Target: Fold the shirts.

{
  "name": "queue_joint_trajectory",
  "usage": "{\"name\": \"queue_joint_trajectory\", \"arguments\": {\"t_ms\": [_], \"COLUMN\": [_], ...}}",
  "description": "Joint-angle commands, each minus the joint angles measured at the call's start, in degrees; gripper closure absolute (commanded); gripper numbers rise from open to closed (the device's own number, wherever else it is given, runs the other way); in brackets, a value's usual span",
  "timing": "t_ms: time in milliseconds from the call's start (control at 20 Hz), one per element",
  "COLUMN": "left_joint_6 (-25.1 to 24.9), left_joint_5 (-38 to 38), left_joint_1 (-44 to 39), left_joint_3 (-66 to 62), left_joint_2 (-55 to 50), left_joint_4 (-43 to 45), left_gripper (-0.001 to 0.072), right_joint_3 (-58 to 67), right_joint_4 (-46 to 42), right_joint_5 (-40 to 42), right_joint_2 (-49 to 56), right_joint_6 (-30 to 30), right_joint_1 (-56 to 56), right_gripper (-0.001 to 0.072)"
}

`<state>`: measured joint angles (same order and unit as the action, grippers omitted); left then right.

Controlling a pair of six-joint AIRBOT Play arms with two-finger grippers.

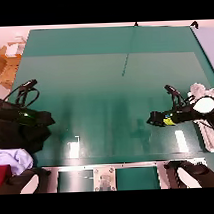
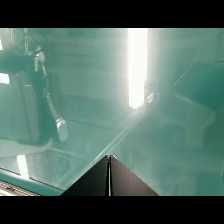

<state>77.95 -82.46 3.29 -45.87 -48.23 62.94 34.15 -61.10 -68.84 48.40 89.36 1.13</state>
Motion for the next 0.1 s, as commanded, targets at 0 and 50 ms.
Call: {"name": "queue_joint_trajectory", "arguments": {"t_ms": [0,50], "left_joint_6": [0.0,0.02], "left_joint_5": [-0.46,-0.59], "left_joint_1": [0.0,-0.02], "left_joint_3": [0.98,1.01], "left_joint_2": [0.76,0.76], "left_joint_4": [0.26,0.13], "left_gripper": [0.0686,0.0686], "right_joint_3": [-0.85,-0.85], "right_joint_4": [0.66,0.66], "right_joint_5": [0.26,0.26], "right_joint_2": [-0.63,-0.63], "right_joint_6": [-0.09,-0.09], "right_joint_1": [0.63,0.63], "right_gripper": [0.07,0.0699]}}
